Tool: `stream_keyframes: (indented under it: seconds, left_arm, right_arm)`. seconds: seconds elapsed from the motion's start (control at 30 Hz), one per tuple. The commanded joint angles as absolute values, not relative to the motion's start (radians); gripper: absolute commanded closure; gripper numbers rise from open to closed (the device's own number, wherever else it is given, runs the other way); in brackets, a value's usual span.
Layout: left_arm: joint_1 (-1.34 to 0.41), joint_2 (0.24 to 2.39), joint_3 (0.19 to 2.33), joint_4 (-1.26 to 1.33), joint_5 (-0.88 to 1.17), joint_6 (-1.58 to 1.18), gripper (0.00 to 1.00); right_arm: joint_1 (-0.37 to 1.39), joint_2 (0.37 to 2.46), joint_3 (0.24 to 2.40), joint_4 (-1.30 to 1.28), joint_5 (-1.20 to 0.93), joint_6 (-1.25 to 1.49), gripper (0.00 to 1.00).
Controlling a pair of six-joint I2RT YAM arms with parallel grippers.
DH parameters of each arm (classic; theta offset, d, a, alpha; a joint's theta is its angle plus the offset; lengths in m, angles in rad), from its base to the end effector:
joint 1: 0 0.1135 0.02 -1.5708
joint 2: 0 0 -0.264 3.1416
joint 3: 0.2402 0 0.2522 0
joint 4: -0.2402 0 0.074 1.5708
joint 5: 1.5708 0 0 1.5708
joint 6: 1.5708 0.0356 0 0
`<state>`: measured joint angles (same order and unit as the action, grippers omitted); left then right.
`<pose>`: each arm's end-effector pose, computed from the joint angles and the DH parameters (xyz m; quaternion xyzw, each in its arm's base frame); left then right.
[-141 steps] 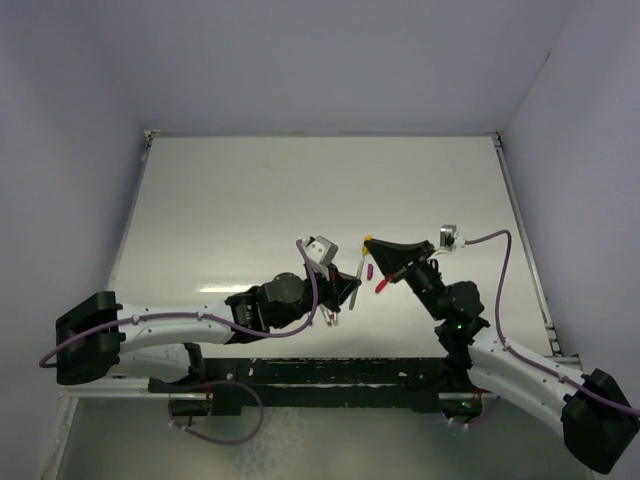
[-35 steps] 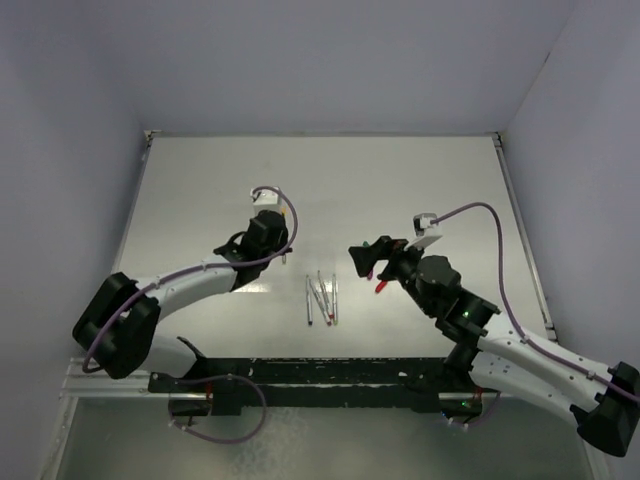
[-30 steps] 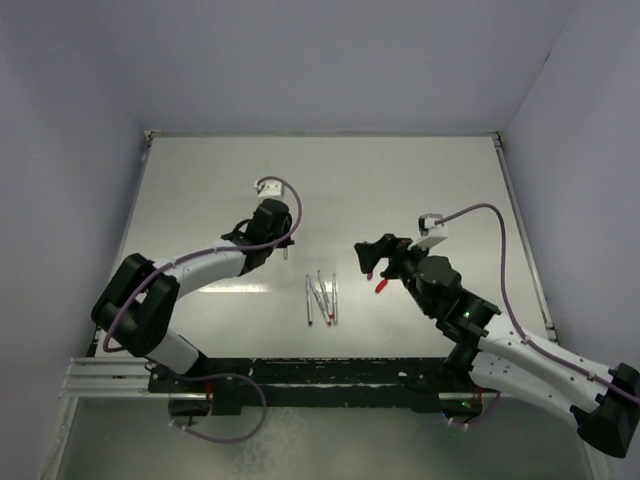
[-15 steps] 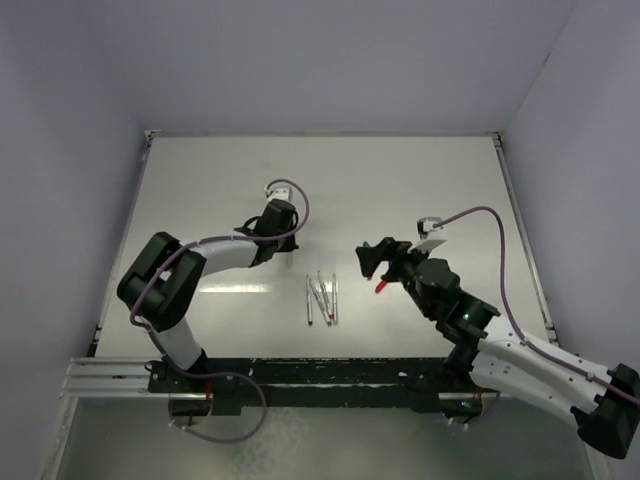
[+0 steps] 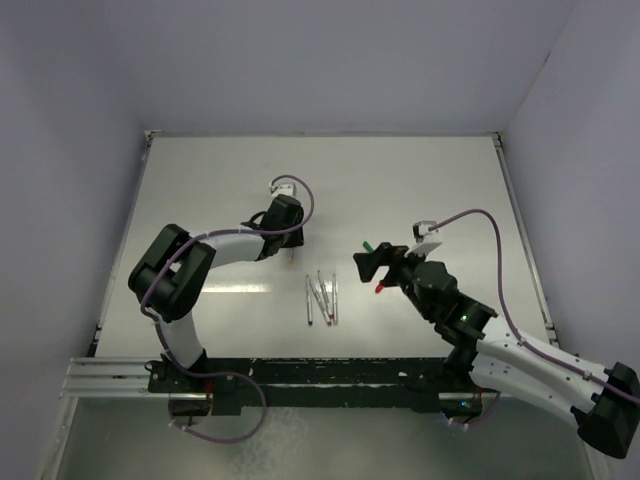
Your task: Insert the pens into the pen caps
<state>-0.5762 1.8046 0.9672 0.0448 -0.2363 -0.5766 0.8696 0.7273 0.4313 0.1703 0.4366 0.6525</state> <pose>0.3114 -0.1924 0.1511 -0.0449 0.9188 -0.1139 0.3753 0.1276 0.1278 0.2616 0.0630 0.7435 0.3276 0.5795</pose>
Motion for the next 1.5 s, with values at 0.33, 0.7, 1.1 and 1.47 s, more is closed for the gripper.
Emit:
stream_keyframes:
  seconds: [0.33, 0.7, 1.1, 1.47]
  left_arm:
    - [-0.616, 1.480, 0.888, -0.117, -0.346, -0.569, 0.50]
    - [-0.967, 1.379, 0.799, -0.449, -0.463, -0.743, 0.54]
    - [-1.083, 1.504, 0.864, -0.479, -0.468, -0.797, 0.53]
    - [-1.085, 1.549, 0.968, -0.505, -0.415, -0.799, 0.53]
  right_arm:
    - [0.870, 0.739, 0.466, 0.146, 0.537, 0.660, 0.00]
    - [0.870, 0.768, 0.455, 0.160, 0.629, 0.635, 0.17]
    - [0.867, 0.730, 0.433, 0.178, 0.638, 0.615, 0.42]
    - [0.867, 0.705, 0.431, 0.157, 0.620, 0.629, 0.43]
